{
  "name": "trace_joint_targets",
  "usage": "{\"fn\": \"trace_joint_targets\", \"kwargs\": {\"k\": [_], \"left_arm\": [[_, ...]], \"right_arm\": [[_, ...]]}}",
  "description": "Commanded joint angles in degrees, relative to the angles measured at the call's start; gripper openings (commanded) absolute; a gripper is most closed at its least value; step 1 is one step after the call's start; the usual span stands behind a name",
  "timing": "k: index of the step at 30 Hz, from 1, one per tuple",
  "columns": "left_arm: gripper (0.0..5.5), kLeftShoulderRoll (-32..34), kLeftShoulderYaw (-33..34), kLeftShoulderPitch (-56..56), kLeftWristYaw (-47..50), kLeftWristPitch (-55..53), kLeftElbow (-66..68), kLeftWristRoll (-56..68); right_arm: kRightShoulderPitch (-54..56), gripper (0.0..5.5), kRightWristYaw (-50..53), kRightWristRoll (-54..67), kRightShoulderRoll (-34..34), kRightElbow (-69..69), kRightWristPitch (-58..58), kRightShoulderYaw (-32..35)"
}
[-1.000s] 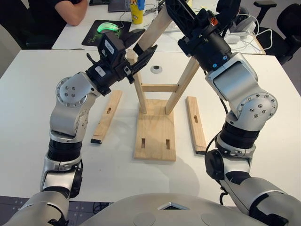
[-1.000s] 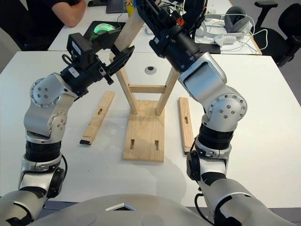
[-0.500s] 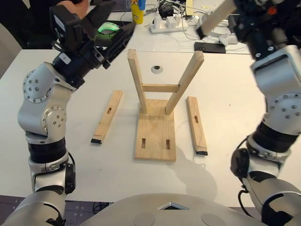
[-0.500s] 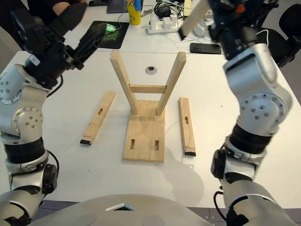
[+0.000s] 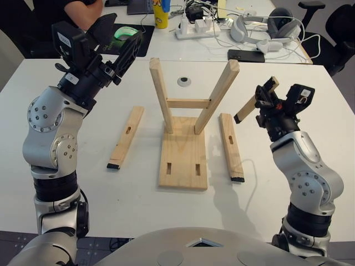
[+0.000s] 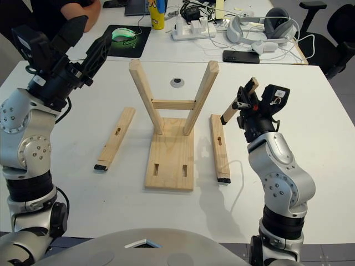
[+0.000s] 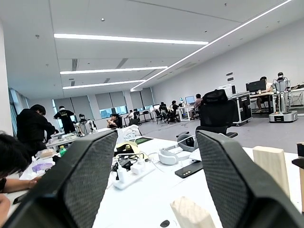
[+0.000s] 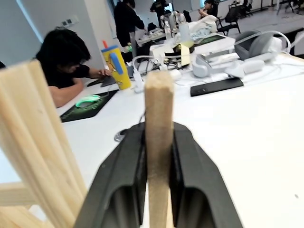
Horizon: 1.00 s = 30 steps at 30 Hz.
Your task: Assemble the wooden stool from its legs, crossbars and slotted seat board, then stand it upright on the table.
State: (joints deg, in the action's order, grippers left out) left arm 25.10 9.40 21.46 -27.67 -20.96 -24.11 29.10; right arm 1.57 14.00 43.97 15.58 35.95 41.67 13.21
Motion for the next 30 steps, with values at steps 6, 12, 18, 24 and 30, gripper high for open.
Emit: {"fn": "trace_joint_targets", "kwargs": {"k": [6, 12, 18, 24, 30], "left_arm": [[3.07, 0.4, -0.6, -1.1, 0.6, -2.1, -1.1, -0.1], [3.07, -0.2, -1.3, -0.7, 0.6, -2.2, -0.5, -0.1], [3.07, -1.1, -2.8, 0.0, 0.3, -1.6, 0.8, -0.2], [3.07, -0.6, -3.0, 1.8, -1.0, -1.3, 2.5, -0.2], [3.07, -0.6, -2.9, 1.4, -1.1, -1.1, 2.6, -0.5]], "right_arm": [[-8.8, 0.42, 1.5, 0.0, -3.2, 4.5, 2.2, 1.5], [-8.0, 0.42, -0.3, -1.3, -5.1, 2.9, 0.5, 0.6], [-5.8, 0.42, -4.3, -5.3, -6.1, -1.6, -3.8, -2.4], [-7.3, 0.42, -6.7, -9.2, -6.9, -3.4, -7.2, -3.3], [-8.9, 0.42, -8.6, -11.4, -7.5, -4.7, -8.8, -3.6]]}}
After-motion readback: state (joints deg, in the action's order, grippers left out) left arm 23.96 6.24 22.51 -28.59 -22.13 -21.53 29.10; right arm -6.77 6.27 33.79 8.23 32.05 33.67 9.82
